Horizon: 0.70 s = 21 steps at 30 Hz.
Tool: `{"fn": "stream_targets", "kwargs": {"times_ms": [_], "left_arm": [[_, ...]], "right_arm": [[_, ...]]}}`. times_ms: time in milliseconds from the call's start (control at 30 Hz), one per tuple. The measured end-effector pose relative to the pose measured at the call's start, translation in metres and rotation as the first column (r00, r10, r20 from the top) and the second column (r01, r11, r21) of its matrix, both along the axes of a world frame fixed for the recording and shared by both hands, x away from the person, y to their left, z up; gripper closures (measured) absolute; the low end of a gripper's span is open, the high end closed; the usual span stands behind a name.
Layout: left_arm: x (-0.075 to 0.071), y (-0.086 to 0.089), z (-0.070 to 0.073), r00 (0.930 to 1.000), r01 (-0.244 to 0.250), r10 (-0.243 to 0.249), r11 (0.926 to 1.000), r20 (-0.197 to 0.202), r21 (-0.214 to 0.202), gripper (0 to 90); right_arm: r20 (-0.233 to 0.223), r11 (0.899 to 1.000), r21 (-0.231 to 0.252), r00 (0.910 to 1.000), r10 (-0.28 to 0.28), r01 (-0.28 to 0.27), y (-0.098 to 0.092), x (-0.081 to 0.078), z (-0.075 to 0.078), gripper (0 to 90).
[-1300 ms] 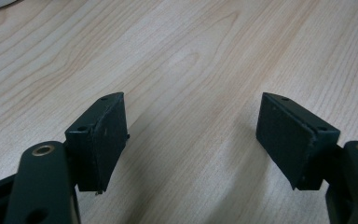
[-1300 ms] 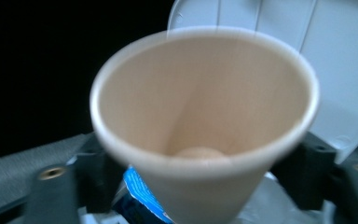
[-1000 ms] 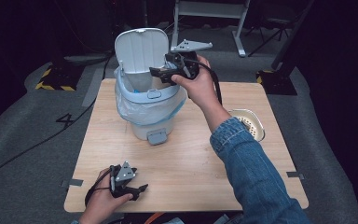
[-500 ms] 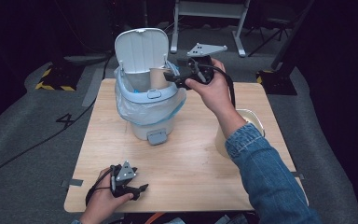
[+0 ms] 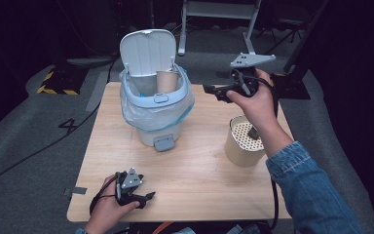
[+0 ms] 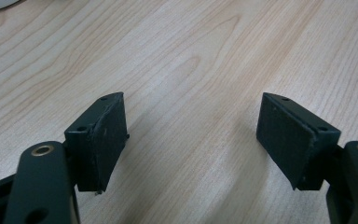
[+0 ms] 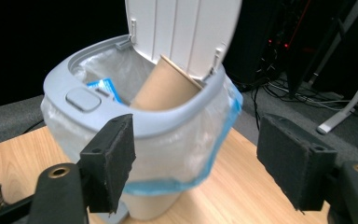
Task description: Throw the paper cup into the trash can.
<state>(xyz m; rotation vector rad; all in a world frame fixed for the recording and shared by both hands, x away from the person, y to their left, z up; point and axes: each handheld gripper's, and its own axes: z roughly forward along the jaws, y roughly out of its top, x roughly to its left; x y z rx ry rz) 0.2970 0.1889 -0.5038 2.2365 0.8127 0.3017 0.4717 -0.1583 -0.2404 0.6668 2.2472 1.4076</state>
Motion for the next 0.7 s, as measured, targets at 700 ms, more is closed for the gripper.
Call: {"fn": "stream_targets", "kwargs": {"times_ms": [700], "left_arm": [[0.001, 0.003, 0.001, 0.9998, -0.018, 0.018, 0.9996, -0.007, -0.023, 30.9]], "right_arm": [[-0.04, 0.996, 0.035, 0.9956, -0.084, 0.086, -0.104, -0.052, -0.019, 28.0]]}}
